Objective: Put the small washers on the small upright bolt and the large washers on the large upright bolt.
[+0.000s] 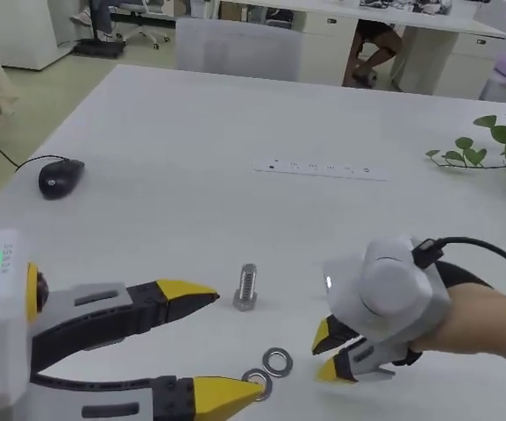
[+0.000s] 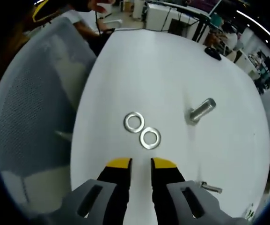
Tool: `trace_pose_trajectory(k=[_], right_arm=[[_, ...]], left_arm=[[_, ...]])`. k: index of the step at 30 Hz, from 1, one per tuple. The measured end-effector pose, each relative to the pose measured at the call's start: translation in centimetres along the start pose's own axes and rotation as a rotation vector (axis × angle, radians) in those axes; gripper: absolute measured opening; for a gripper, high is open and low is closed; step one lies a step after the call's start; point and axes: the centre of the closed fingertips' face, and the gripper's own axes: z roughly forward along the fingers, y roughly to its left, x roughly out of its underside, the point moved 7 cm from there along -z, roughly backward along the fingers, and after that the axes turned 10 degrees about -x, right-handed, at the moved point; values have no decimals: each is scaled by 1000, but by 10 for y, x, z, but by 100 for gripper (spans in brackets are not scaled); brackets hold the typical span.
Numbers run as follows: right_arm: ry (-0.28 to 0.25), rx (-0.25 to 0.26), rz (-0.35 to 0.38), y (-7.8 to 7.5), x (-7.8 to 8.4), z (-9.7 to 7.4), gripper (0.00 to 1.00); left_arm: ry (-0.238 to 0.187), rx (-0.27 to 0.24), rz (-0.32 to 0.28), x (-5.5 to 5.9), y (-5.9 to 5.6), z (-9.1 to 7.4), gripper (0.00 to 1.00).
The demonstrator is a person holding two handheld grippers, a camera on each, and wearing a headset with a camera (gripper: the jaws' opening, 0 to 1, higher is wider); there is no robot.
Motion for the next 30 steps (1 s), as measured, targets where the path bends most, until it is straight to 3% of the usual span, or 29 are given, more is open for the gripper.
trace_pose_trajectory(k=[6,14,30], right_arm=[[8,-29,-19,-10,-7,17,22],[9,-38,-31,-22,-11,25,28],[26,-121,-67,-22,-15,30,28]], left_arm=[[0,-17,-3,0,1,-2,48],[-5,-44,-16,2,4,-6,48],[-3,-57,-25,6,7,-5,47]])
